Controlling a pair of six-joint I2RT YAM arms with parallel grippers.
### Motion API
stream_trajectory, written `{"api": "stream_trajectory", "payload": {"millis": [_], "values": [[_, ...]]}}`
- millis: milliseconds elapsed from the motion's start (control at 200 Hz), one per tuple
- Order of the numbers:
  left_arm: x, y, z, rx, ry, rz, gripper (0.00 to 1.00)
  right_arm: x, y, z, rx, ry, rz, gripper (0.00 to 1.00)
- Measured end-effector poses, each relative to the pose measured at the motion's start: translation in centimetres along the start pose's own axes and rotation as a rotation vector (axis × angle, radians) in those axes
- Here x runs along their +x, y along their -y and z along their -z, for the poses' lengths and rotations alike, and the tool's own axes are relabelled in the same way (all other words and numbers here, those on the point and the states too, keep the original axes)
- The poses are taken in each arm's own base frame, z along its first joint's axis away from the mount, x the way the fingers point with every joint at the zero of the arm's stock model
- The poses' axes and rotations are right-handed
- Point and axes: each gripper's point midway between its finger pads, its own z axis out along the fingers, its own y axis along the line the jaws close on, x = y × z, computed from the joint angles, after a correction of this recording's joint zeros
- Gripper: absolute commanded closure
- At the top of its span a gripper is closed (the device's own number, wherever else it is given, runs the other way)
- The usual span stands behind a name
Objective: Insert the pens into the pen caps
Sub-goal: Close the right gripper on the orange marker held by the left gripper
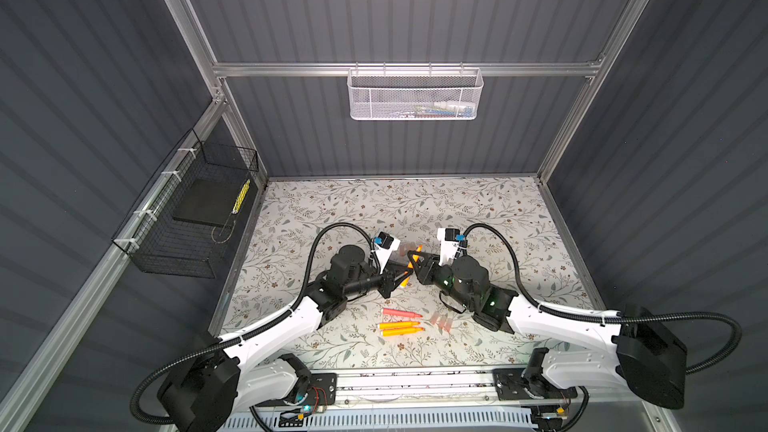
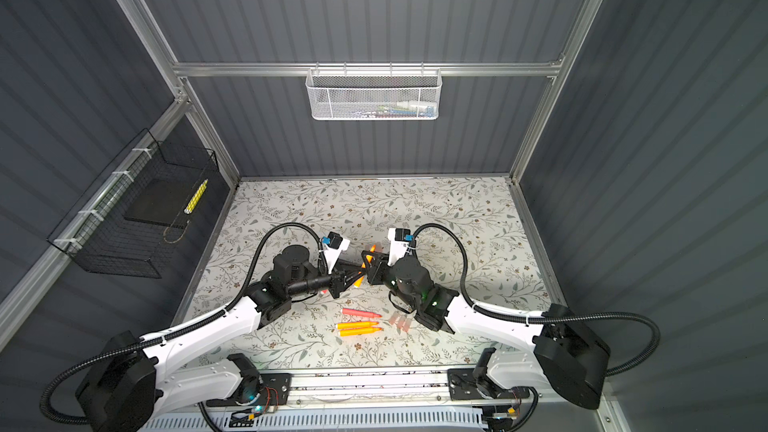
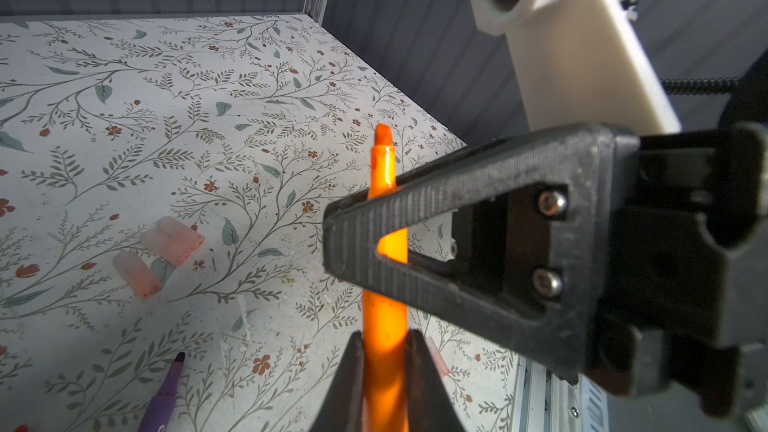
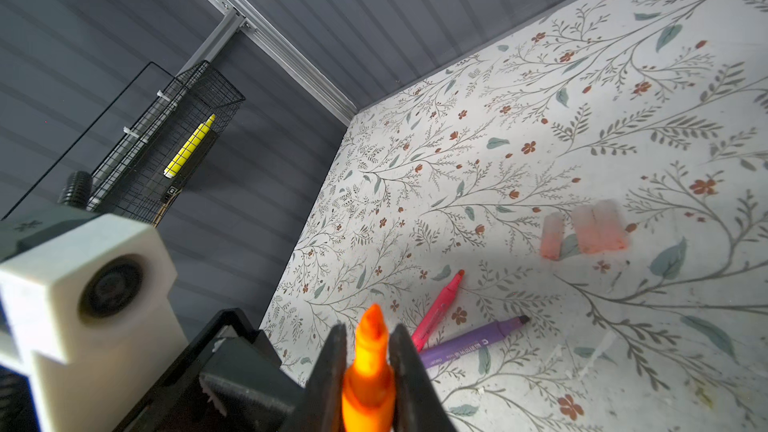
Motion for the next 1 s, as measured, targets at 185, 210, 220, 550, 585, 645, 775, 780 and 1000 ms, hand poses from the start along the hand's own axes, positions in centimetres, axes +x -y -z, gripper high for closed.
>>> {"api": "stream_trajectory", "payload": {"millis": [185,210,220,550,585,645,775,780,1000], "values": [[0.1,-0.4,-0.2,-0.015,0.001,-0.005,0.57,-0.3,-0.1,0.0,0.001,0.018,-0.009,0.88],[0.1,-0.5,-0.2,-0.017,0.002,-0.004,0.56,-0.3,-0.2,0.0,-0.003,0.022,-0.011,0.88],[0.2,-0.5,-0.3,-0.018,0.001,-0.005,0.55,-0.4,-0.2,0.0,-0.004,0.023,-0.011,0.88],[1.3,-1.2,-1.2,-0.025,-0.027,0.010,0.49,-0.1,-1.1,0.3,-0.037,0.042,-0.017,0.89],[1.2,-1.3,-1.2,-0.024,-0.025,0.009,0.49,-0.1,-1.2,0.4,-0.045,0.047,-0.020,0.89],[1.3,-1.3,-1.3,-0.020,-0.026,0.009,0.49,-0.1,-1.3,0.4,-0.051,0.051,-0.021,0.90],[1.1,-1.1,-1.4,-0.012,-0.020,0.006,0.48,-0.1,-1.8,0.5,-0.066,0.055,-0.023,0.91],[1.1,-1.1,-1.4,-0.012,-0.020,0.005,0.48,-0.1,-1.8,0.5,-0.067,0.056,-0.024,0.91],[0.7,-1.1,-1.4,-0.012,-0.004,-0.001,0.40,-0.2,-2.5,0.6,-0.090,0.068,-0.030,0.92]]}}
